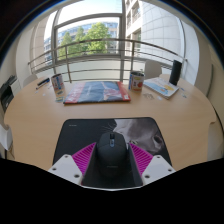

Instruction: Arrange mouse

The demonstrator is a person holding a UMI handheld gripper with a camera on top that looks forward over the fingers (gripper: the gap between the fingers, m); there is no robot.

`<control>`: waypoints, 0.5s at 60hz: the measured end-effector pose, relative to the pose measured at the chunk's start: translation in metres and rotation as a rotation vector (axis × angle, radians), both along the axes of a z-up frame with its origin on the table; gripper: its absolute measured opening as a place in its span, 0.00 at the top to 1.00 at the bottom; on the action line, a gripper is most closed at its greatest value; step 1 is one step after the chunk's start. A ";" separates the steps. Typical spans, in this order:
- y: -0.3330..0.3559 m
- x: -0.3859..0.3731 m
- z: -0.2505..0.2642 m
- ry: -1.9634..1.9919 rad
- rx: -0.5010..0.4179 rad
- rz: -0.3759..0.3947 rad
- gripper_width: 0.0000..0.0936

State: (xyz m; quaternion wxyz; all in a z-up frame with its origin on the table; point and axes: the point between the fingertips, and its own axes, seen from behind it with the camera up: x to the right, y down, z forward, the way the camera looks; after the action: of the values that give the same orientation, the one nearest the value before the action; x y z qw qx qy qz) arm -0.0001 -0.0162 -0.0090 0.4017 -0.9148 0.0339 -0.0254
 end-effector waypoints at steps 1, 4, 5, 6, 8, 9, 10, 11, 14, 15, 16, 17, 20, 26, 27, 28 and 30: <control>-0.001 0.000 0.002 -0.006 0.001 -0.004 0.32; -0.005 0.000 0.013 -0.026 0.015 -0.002 0.14; -0.007 -0.001 0.017 -0.031 0.019 0.001 0.08; -0.008 0.000 0.026 -0.035 0.022 0.003 0.10; -0.013 -0.003 0.033 -0.047 0.037 0.003 0.12; -0.016 -0.002 0.041 -0.054 0.042 0.003 0.11; -0.020 -0.003 0.046 -0.060 0.048 0.003 0.10; -0.023 -0.004 0.052 -0.065 0.056 0.002 0.09; -0.035 -0.009 0.071 -0.070 0.074 0.005 0.09; -0.040 -0.010 0.077 -0.071 0.077 0.004 0.10; -0.045 -0.012 0.083 -0.072 0.080 0.005 0.10; -0.050 -0.015 0.088 -0.071 0.084 0.006 0.10; -0.068 -0.022 0.106 -0.071 0.102 0.012 0.10; -0.104 -0.034 0.132 -0.077 0.127 0.022 0.10; -0.111 -0.037 0.138 -0.079 0.131 0.024 0.10; -0.117 -0.039 0.142 -0.081 0.135 0.026 0.10; -0.129 -0.043 0.148 -0.087 0.143 0.029 0.10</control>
State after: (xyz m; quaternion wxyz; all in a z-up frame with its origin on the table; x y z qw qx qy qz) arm -0.0431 -0.1452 0.1394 0.4673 -0.8823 0.0049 -0.0567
